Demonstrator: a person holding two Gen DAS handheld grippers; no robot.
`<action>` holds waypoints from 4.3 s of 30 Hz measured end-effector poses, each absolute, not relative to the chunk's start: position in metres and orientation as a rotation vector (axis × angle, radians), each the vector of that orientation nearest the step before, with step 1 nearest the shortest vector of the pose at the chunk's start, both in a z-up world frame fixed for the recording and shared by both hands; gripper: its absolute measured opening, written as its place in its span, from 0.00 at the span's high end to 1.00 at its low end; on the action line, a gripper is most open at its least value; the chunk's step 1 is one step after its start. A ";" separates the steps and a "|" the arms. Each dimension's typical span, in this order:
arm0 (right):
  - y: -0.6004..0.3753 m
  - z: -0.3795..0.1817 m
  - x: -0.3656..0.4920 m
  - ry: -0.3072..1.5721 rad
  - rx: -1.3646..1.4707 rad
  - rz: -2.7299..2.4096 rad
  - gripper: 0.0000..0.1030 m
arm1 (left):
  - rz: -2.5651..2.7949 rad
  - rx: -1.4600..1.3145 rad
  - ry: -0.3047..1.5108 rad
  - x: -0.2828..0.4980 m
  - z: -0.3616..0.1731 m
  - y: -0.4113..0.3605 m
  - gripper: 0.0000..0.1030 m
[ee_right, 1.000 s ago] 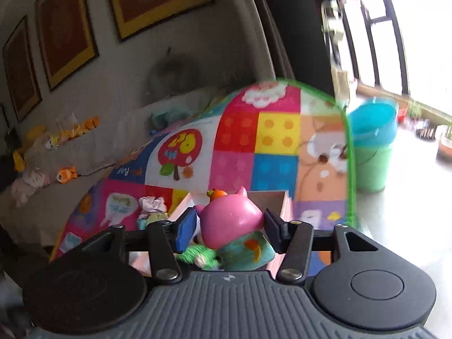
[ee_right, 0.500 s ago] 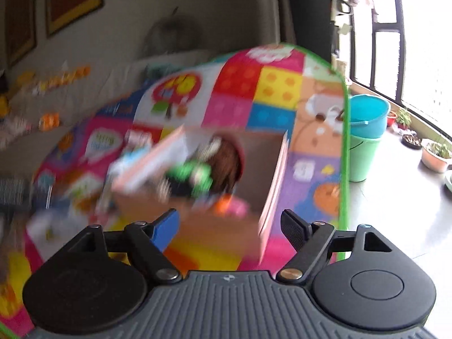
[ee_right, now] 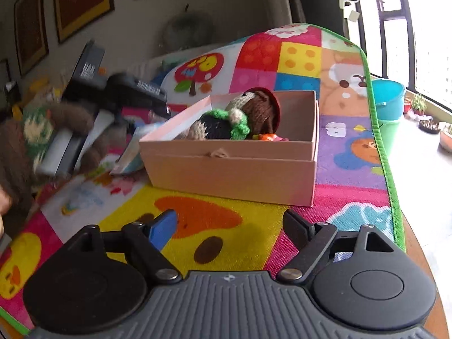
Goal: Organize objects
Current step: 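Grasp the blue tissue packet with the left tool, then grasp the breadstick pack with the right tool while the left tool holds the packet, then carry the packet with the left tool and breadsticks with the right tool into the box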
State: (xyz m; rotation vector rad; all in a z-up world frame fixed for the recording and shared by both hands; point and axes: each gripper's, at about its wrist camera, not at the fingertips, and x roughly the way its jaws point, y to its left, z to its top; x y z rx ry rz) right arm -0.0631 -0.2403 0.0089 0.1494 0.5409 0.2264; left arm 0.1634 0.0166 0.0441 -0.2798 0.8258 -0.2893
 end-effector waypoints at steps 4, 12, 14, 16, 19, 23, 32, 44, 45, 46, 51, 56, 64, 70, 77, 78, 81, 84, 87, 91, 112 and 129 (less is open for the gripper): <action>-0.243 0.009 -0.065 0.522 0.168 0.230 0.15 | -0.311 -0.129 0.832 0.103 0.045 0.016 0.49; -0.246 0.010 -0.067 0.498 0.179 0.227 0.07 | -0.348 -0.061 0.758 -0.026 0.065 0.037 0.50; -0.246 0.011 -0.068 0.491 0.179 0.225 0.03 | -0.327 0.015 0.748 -0.041 0.071 0.035 0.50; -0.246 0.011 -0.069 0.487 0.176 0.228 0.00 | -0.289 0.034 0.768 -0.045 0.073 0.034 0.50; -0.245 0.011 -0.067 0.501 0.171 0.242 0.00 | -0.270 0.010 0.813 -0.049 0.071 0.034 0.50; -0.243 0.009 -0.063 0.537 0.165 0.266 0.00 | -0.283 0.007 0.841 -0.059 0.067 0.028 0.46; -0.242 0.005 -0.057 0.586 0.164 0.270 0.00 | -0.238 -0.024 0.880 -0.043 0.039 0.015 0.42; -0.166 0.056 -0.038 0.572 -0.074 0.422 0.00 | -0.088 -0.372 0.630 -0.050 0.047 0.116 0.46; -0.150 0.067 -0.027 0.576 -0.089 0.460 0.00 | -0.078 -0.395 0.603 -0.048 0.046 0.123 0.46; -0.138 0.074 -0.016 0.592 -0.091 0.488 0.00 | -0.067 -0.408 0.569 -0.046 0.045 0.129 0.46; -0.076 0.089 0.075 0.760 -0.070 0.498 0.01 | -0.028 -0.503 0.466 -0.038 0.024 0.146 0.46; -0.028 0.059 0.151 0.919 -0.096 0.360 0.27 | -0.062 -0.560 0.411 -0.045 0.019 0.151 0.46; -0.004 0.023 0.159 0.970 -0.207 0.294 0.57 | -0.088 -0.625 0.385 -0.052 0.015 0.163 0.46; -0.007 0.029 0.084 1.000 -0.319 0.482 0.61 | -0.070 -0.654 0.375 -0.052 0.015 0.170 0.46; -0.042 0.033 0.005 0.973 -0.396 0.550 0.61 | -0.066 -0.643 0.374 -0.053 0.016 0.169 0.46; -0.049 0.034 -0.005 0.964 -0.397 0.549 0.62 | -0.064 -0.639 0.376 -0.053 0.016 0.169 0.46; -0.071 0.039 -0.026 0.939 -0.389 0.541 0.67 | -0.059 -0.618 0.379 -0.052 0.017 0.165 0.46; -0.098 0.046 -0.044 0.910 -0.351 0.531 0.68 | -0.059 -0.584 0.392 -0.051 0.019 0.160 0.46; -0.129 0.055 -0.058 0.872 -0.284 0.515 0.68 | -0.078 -0.525 0.433 -0.052 0.022 0.151 0.46; -0.168 0.069 -0.076 0.800 -0.213 0.486 0.68 | -0.125 -0.449 0.519 -0.063 0.025 0.133 0.46; -0.290 0.068 -0.113 0.560 0.064 0.345 0.68 | -0.479 -0.153 0.608 0.085 0.150 -0.056 0.45; -0.320 0.049 -0.097 0.555 0.151 0.284 0.68 | -0.362 -0.113 0.706 0.176 0.111 -0.083 0.44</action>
